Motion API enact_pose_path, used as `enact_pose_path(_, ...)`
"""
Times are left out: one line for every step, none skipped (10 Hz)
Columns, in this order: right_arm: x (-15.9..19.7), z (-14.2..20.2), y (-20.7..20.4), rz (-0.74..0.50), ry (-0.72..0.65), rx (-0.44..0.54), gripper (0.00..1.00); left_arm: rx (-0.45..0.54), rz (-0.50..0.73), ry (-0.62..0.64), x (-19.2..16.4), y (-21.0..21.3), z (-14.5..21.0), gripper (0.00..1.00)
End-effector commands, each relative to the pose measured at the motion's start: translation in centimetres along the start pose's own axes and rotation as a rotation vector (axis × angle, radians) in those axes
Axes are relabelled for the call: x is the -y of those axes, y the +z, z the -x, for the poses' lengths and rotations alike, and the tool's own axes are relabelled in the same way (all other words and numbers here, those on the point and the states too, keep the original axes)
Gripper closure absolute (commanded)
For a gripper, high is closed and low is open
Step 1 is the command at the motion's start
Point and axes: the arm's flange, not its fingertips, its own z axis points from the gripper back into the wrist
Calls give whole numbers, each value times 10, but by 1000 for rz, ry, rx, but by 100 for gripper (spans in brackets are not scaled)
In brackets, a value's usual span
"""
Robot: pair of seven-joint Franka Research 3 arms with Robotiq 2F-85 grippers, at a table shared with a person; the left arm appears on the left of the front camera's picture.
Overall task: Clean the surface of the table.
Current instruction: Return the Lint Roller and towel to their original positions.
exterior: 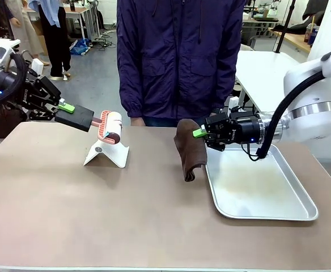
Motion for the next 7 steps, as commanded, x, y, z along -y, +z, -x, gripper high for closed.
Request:
enact_pose_path(-3,2,-4,-3,1,19,87,28,-25,-14,6,0,3,78)
enact_pose_path(-3,2,-4,-3,1,19,87,28,-25,-14,6,0,3,78)
enact_pose_path(-3,2,-4,-3,1,19,87,28,-25,-14,6,0,3,78)
enact_pose_path(-3,2,-4,-3,1,19,87,28,-25,-14,6,0,3,78)
enact_pose_path(2,0,0,1,-4,-1,87,13,-15,-5,1,1,-2,78)
enact_pose_path(3,3,-13,-36,-8,3,87,14,-48,-22,0,-3,-12,78)
enact_pose_path(7,7,-21,30,-13,58,87,28,-104,-43,1,-7,-23,78)
